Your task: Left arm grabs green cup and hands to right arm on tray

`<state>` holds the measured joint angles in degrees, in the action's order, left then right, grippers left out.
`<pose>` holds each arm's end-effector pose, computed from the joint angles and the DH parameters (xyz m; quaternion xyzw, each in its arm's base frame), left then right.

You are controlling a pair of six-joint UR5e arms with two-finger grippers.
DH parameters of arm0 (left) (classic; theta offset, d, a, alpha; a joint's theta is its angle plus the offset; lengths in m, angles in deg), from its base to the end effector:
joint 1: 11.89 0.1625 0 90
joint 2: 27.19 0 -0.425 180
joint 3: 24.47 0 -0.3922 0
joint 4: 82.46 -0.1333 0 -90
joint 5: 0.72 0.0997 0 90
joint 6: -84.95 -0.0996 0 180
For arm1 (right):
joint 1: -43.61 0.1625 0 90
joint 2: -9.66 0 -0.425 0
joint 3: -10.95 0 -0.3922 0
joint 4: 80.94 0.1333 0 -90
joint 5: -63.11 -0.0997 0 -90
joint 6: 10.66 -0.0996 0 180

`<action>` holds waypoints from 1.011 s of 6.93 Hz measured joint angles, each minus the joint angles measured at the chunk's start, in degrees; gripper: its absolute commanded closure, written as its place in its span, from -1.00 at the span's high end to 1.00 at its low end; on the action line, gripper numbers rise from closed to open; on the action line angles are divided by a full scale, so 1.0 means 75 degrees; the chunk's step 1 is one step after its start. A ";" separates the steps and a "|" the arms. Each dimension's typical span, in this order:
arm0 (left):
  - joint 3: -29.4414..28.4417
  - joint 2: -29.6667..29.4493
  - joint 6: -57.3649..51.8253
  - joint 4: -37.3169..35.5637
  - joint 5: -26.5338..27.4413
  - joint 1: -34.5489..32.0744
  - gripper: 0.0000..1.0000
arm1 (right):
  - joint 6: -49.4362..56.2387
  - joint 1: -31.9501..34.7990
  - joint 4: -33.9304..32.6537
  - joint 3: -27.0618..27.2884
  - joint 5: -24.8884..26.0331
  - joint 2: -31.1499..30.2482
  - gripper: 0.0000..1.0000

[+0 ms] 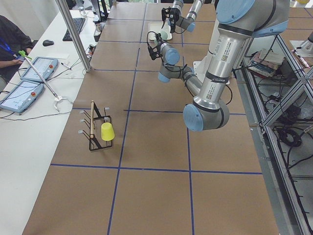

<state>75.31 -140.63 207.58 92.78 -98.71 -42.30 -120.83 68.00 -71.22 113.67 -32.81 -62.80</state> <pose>0.4021 -0.3745 0.2029 -0.0522 0.8563 -0.2158 0.4663 -0.3852 -0.3097 0.2301 0.0115 -0.9052 0.1168 0.4084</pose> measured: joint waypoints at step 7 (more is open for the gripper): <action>-0.0024 0.0073 -0.0002 0.0013 -0.0001 0.0125 0.18 | 0.0005 0.0076 -0.0263 -0.0496 0.0555 0.0714 0.95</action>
<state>75.13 -140.08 207.56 92.88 -98.71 -41.37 -120.79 68.58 -73.19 109.95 -28.65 -57.45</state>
